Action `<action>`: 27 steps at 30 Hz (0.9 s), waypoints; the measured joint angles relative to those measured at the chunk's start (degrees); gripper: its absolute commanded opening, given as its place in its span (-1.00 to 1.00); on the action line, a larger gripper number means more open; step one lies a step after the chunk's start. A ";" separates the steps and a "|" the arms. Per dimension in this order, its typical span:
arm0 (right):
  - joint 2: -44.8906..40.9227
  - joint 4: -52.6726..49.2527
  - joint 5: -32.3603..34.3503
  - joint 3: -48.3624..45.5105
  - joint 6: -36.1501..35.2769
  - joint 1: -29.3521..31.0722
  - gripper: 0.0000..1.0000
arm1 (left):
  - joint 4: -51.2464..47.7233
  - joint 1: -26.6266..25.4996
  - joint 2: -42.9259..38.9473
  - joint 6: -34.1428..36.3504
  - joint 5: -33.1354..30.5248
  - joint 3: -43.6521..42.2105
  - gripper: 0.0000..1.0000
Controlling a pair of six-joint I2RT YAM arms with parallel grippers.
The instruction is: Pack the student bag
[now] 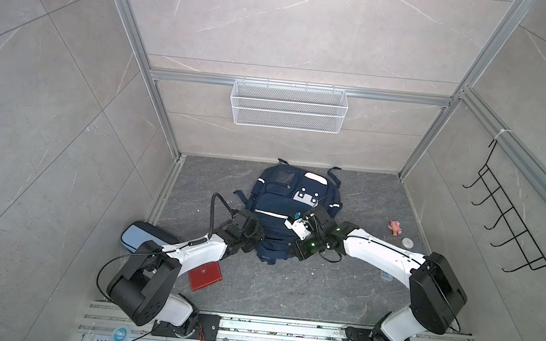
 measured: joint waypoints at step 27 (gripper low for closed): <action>8.07 -4.24 7.72 5.33 3.89 -17.33 -1.00 | -6.25 8.44 -4.94 12.33 0.33 0.57 -1.00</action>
